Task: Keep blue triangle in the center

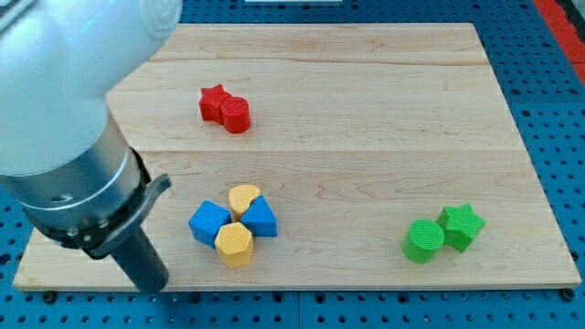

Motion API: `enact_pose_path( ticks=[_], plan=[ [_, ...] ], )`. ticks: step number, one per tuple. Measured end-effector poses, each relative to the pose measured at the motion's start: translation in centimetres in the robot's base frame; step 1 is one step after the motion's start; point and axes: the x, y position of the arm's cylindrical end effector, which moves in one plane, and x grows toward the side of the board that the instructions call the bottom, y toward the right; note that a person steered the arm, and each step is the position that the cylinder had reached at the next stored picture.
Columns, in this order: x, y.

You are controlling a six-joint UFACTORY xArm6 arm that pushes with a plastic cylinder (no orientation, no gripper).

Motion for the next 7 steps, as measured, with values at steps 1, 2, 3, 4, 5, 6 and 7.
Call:
enact_pose_path(
  ticks=[1, 2, 3, 4, 5, 6, 7],
  plan=[
    [0.0, 1.6],
    [0.0, 2.6],
    [-0.1, 3.6],
    [0.1, 6.1],
    [0.0, 8.6],
    [-1.1, 7.9],
    [-3.2, 7.3]
  ],
)
